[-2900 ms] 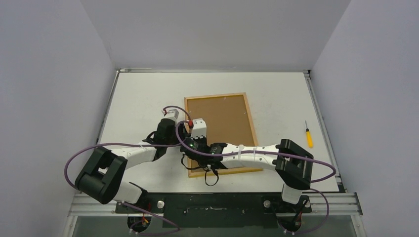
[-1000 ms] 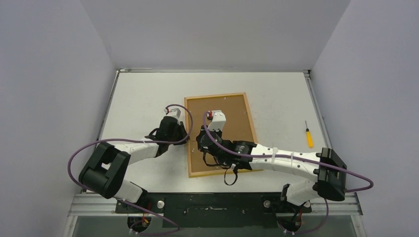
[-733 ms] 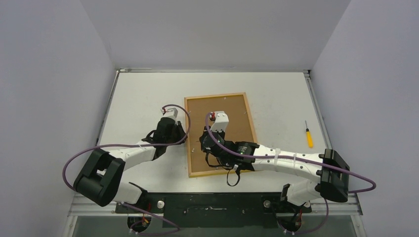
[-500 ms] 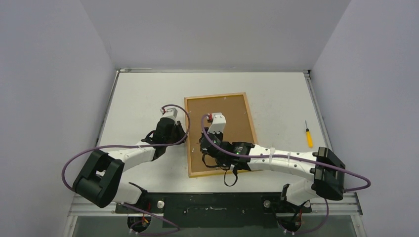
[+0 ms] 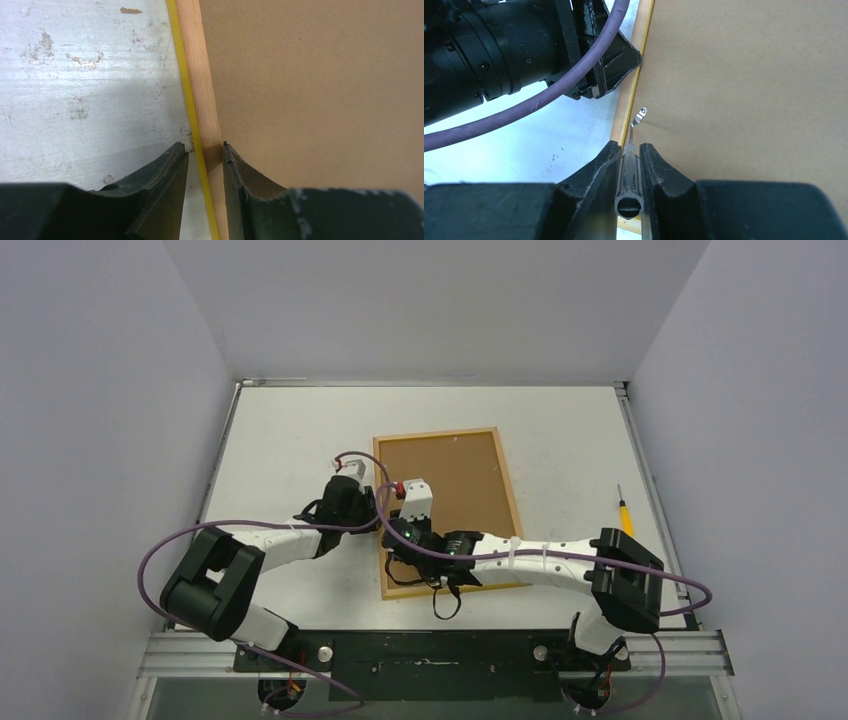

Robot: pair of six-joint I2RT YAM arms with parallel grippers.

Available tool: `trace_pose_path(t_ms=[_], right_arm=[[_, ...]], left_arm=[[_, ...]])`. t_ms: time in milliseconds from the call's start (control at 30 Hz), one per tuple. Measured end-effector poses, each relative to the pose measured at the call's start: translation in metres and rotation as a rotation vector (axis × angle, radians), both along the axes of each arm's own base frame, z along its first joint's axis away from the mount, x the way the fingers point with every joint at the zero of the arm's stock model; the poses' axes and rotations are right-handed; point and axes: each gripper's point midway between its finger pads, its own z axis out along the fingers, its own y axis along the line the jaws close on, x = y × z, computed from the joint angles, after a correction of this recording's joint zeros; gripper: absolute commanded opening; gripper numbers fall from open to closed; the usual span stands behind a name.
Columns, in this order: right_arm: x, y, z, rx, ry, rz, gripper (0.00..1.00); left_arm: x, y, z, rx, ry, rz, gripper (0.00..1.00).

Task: Take the photo out of the frame
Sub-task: Release the photo frame item from the photo frame.

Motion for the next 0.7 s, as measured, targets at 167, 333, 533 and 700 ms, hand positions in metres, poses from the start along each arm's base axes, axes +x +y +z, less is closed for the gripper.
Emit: trace_pose_path(t_ms=[167,333,533,700], right_arm=[[0.002,0.004,-0.002,-0.006,0.002,0.0,0.05],[0.004,0.01,-0.002,-0.007,0.0,0.002,0.05],[0.005,0.013,-0.007,-0.022,0.001,0.005,0.05],[0.005,0.013,-0.015,-0.041,0.007,0.007,0.05]], left_arm=[[0.002,-0.002,-0.002,0.0,0.011,-0.005,0.3],[0.001,-0.003,-0.003,0.002,0.017,-0.008,0.3],[0.002,-0.004,-0.004,0.0,0.021,-0.011,0.27],[0.002,-0.005,-0.005,-0.002,0.027,-0.016,0.26]])
